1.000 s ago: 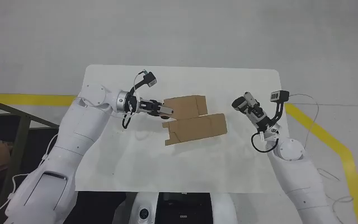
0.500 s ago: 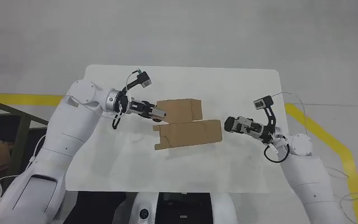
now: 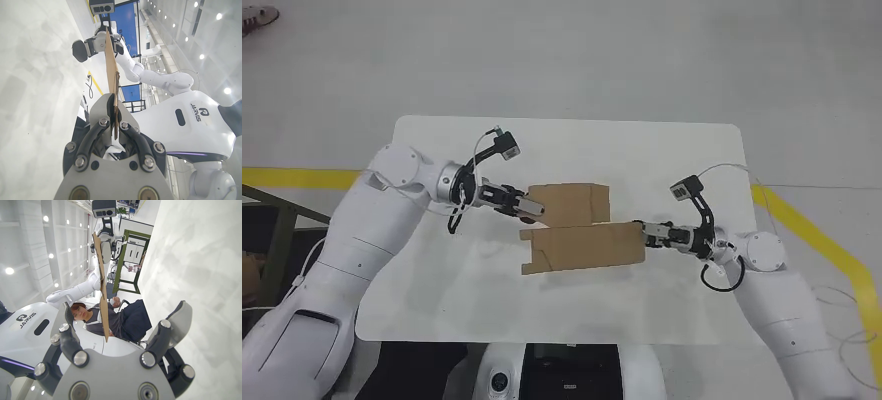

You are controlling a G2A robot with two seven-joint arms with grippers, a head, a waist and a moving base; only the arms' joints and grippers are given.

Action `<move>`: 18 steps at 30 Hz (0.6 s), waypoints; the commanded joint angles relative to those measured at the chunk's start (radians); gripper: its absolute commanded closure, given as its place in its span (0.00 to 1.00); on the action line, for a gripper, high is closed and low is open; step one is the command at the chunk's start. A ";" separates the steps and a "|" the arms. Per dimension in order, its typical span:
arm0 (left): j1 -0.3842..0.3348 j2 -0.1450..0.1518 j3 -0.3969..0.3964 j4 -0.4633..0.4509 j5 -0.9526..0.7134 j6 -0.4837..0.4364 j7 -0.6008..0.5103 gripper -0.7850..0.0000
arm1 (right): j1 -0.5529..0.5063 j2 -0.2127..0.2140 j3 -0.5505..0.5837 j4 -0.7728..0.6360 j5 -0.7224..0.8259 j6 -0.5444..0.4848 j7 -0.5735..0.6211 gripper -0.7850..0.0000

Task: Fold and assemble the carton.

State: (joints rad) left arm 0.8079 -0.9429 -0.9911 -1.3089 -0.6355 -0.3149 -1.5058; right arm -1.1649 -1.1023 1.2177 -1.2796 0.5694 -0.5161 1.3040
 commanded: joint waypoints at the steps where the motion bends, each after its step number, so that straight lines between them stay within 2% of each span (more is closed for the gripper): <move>1: -0.002 0.002 0.007 0.002 -0.003 -0.003 0.003 1.00 | 0.004 0.000 -0.004 0.002 -0.006 -0.001 -0.001 0.02; 2: -0.003 0.002 0.012 0.005 0.001 -0.006 0.007 1.00 | 0.005 -0.001 -0.009 -0.002 -0.002 -0.002 -0.002 0.05; 5: -0.009 0.004 0.027 0.011 0.003 -0.015 0.015 1.00 | 0.007 -0.001 -0.018 -0.009 0.006 -0.004 -0.004 0.24; 7: -0.012 0.006 0.037 0.015 0.006 -0.020 0.020 1.00 | 0.006 -0.001 -0.025 -0.019 0.010 -0.002 -0.002 0.31; 15: -0.023 0.013 0.064 0.020 0.004 -0.050 0.051 1.00 | -0.001 0.006 -0.034 -0.046 -0.003 -0.003 -0.003 0.48; 18: -0.024 0.016 0.068 0.025 -0.002 -0.061 0.061 1.00 | -0.003 0.008 -0.034 -0.056 -0.003 0.000 0.000 0.50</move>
State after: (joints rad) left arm 0.7841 -0.9278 -0.9239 -1.2866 -0.6356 -0.3720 -1.4487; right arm -1.1673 -1.0946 1.1840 -1.3329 0.5663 -0.5180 1.3020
